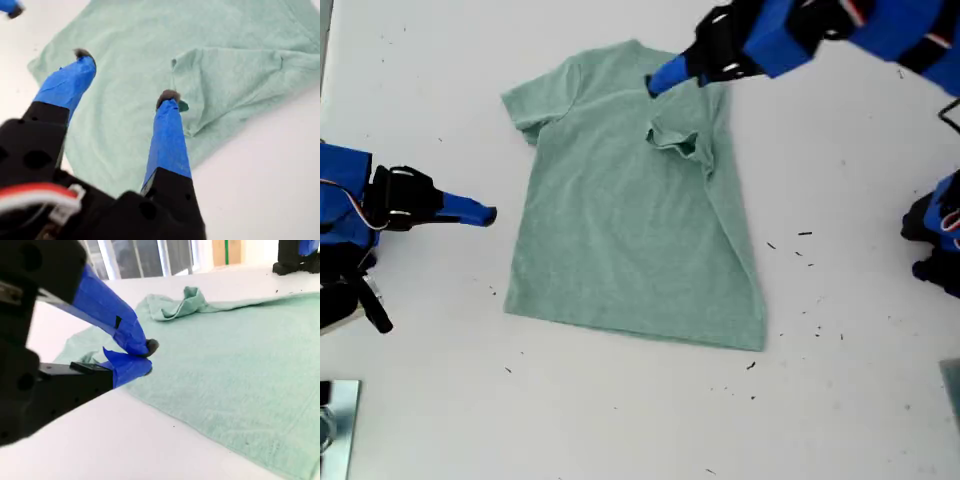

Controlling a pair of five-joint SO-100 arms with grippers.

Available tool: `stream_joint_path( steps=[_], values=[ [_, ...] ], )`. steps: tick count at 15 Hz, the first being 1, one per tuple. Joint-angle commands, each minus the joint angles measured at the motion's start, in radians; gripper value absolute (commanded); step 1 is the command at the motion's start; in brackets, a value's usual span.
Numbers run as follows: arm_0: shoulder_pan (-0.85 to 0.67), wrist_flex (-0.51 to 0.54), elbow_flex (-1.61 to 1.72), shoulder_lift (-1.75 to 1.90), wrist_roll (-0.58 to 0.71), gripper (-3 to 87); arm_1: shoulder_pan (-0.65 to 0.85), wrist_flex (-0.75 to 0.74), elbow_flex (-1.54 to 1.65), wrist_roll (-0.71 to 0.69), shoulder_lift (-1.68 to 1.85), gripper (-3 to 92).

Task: Fold t shirt

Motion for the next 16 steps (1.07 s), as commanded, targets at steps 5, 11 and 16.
stream_joint_path(
  steps=[5,11,16],
  values=[
    [-0.017,-0.009,0.008,0.005,0.011,-0.2,0.123,-0.166,1.410,0.140,0.963,2.4],
    [-0.261,0.040,-0.614,-0.532,0.187,-0.3,0.091,-0.170,1.658,0.163,1.138,2.5],
    [-0.652,0.472,-1.695,-1.620,0.736,-0.3,0.075,-0.178,1.684,0.172,1.190,2.5]
  ],
)
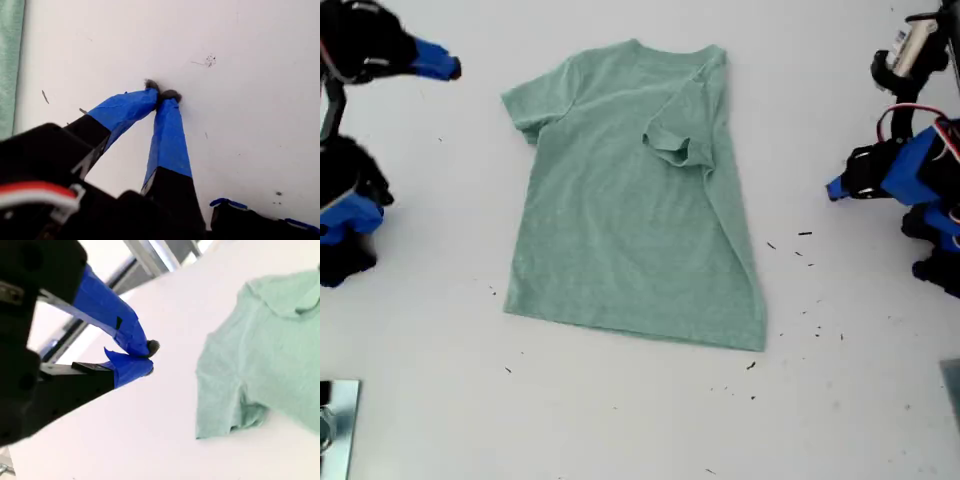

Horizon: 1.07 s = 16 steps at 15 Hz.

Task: Fold t shirt

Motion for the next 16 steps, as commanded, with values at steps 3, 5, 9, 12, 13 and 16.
stream_joint_path(
  steps=[3,5,9,12,13,16],
  values=[
    [-0.092,0.160,-0.443,-0.489,0.179,20.2,-0.023,0.006,0.031,0.020,0.152,2.5],
    [-0.086,0.164,-0.443,-0.471,0.192,29.3,-0.029,0.012,0.032,0.021,0.164,2.5],
    [-0.126,0.094,-0.334,-0.517,0.209,28.4,-0.038,0.015,0.029,0.025,0.170,2.5],
    [-0.206,-0.166,-0.186,-0.709,0.247,27.5,-0.044,0.015,0.032,0.025,0.178,2.5],
    [-0.206,-0.207,-0.183,-0.801,0.242,26.6,-0.051,0.018,0.031,0.028,0.179,2.5],
    [-0.235,-0.327,-0.164,-0.983,0.207,16.5,-0.066,0.031,0.035,0.038,0.204,2.5]
  ],
)
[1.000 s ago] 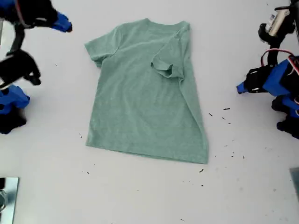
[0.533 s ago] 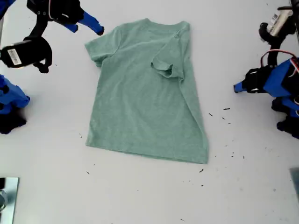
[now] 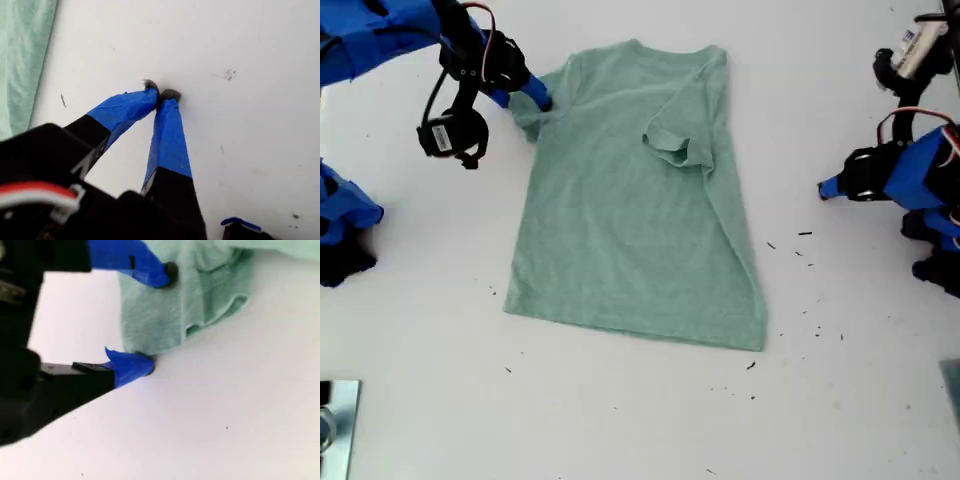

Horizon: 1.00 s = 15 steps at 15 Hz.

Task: Fold t shirt

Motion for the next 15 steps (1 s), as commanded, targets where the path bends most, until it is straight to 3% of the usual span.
stream_joint_path(
  steps=[1,6,11,13,14,15],
  values=[
    [-0.023,-0.043,-0.006,-0.086,-0.017,-0.2,-0.015,0.011,-0.003,0.012,0.029,2.5],
    [0.061,0.114,-0.120,0.295,-0.097,-0.3,-0.021,0.017,-0.003,0.018,0.040,2.5],
    [0.264,-0.044,-0.232,0.302,-0.106,-0.3,-0.026,0.021,-0.002,0.029,0.046,2.5],
    [0.367,-0.176,-0.298,0.150,-0.103,-0.3,-0.026,0.023,0.000,0.035,0.048,2.5],
    [0.377,-0.178,-0.408,-0.023,-0.087,-0.3,-0.028,0.029,0.000,0.041,0.055,2.5],
    [0.388,-0.138,-0.578,-0.225,-0.051,10.9,-0.032,0.035,0.003,0.046,0.071,2.5]
  ],
)
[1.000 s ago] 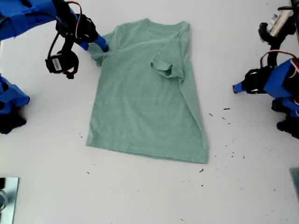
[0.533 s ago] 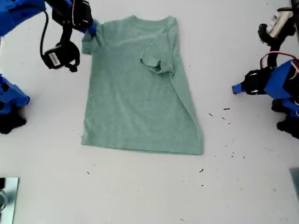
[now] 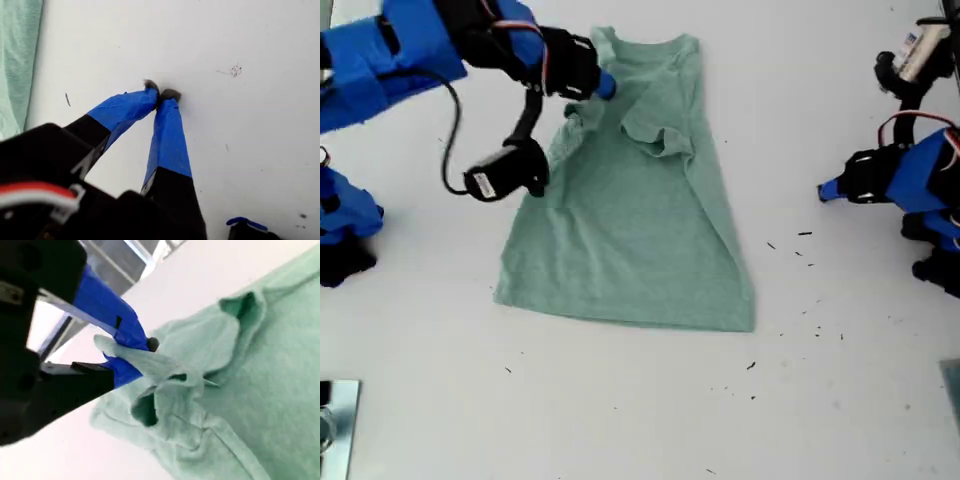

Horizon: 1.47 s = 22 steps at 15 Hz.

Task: Fold t shirt

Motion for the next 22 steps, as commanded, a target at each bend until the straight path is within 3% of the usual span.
stream_joint_path(
  steps=[1,2,3,5,6,7,8,11,12,13,15,19,21,22],
  values=[
    [0.028,0.075,-0.416,-0.400,0.067,26.5,-0.017,0.012,-0.002,0.015,0.028,2.5],
    [-0.008,0.089,-0.459,-0.482,0.029,29.8,-0.020,0.017,-0.002,0.018,0.035,2.5],
    [-0.061,0.167,-0.457,-0.466,-0.005,30.7,-0.021,0.018,0.002,0.020,0.038,2.5],
    [-0.074,0.331,-0.365,-0.049,-0.017,27.3,-0.029,0.018,0.006,0.028,0.038,2.5],
    [-0.063,0.414,-0.365,0.169,-0.035,19.7,-0.029,0.018,0.006,0.028,0.040,2.5],
    [-0.055,0.509,-0.276,0.365,-0.086,5.9,-0.029,0.020,0.002,0.028,0.040,2.5],
    [-0.017,0.463,0.055,0.617,-0.153,-0.1,-0.029,0.021,0.000,0.028,0.040,2.5],
    [0.213,0.147,1.216,1.397,-0.489,-0.3,-0.040,0.021,0.006,0.037,0.040,2.5],
    [0.376,0.117,1.285,1.514,-0.597,-0.3,-0.044,0.020,0.011,0.040,0.035,2.5],
    [0.410,0.115,1.370,1.534,-0.719,-0.3,-0.051,0.018,0.020,0.043,0.037,2.5],
    [0.578,-0.118,1.715,1.667,-0.950,-0.3,-0.074,0.018,0.021,0.055,0.032,2.5],
    [0.469,-0.086,1.890,1.928,-0.842,-0.3,-0.097,0.040,-0.014,0.071,0.021,2.5],
    [0.456,-0.048,1.913,2.023,-0.838,-0.3,-0.121,0.155,-0.408,0.052,-0.268,2.5],
    [0.454,-0.041,1.916,2.037,-0.834,-0.3,-0.202,0.213,-0.690,0.055,-0.499,2.5]
  ],
)
